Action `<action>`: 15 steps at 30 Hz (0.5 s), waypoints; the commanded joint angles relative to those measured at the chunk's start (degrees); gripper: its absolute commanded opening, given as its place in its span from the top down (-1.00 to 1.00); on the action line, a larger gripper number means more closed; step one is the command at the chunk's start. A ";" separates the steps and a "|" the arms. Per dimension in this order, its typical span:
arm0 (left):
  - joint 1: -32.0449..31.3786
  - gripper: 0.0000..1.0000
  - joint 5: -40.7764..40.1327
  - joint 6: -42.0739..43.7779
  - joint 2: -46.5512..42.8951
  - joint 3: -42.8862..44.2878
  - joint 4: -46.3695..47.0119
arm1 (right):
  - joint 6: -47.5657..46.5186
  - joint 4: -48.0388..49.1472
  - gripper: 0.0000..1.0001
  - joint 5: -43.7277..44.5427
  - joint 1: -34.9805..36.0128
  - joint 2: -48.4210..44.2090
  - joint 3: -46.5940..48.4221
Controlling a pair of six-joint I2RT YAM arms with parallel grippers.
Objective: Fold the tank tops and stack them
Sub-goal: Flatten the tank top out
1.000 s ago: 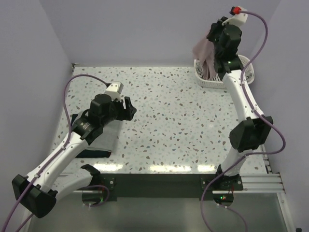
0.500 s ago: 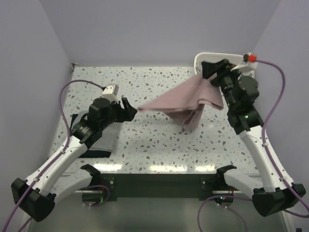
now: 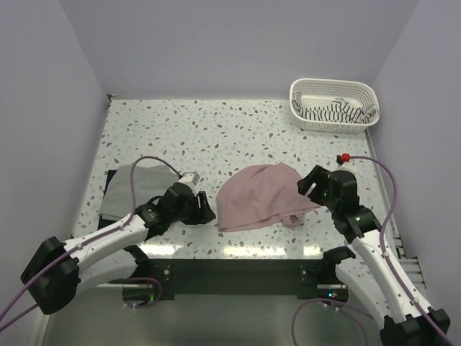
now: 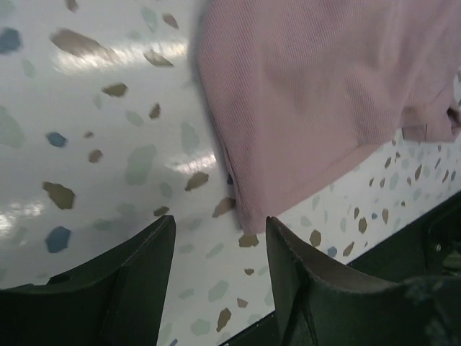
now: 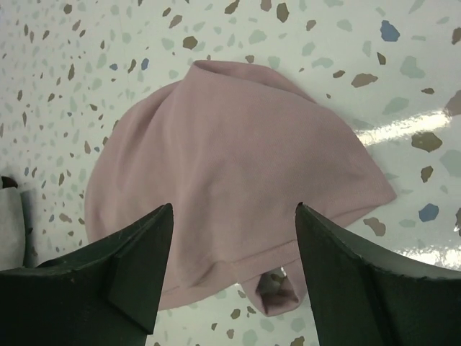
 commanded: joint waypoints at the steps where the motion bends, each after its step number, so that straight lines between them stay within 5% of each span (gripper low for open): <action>1: -5.81 -0.14 0.89 -6.04 2.98 -2.96 7.66 | 1.72 -4.10 -0.43 4.37 0.23 -0.44 -2.77; 15: -11.19 -0.14 -5.43 -9.30 10.19 -0.86 10.14 | 3.57 -0.24 -0.42 11.84 0.14 6.77 -5.33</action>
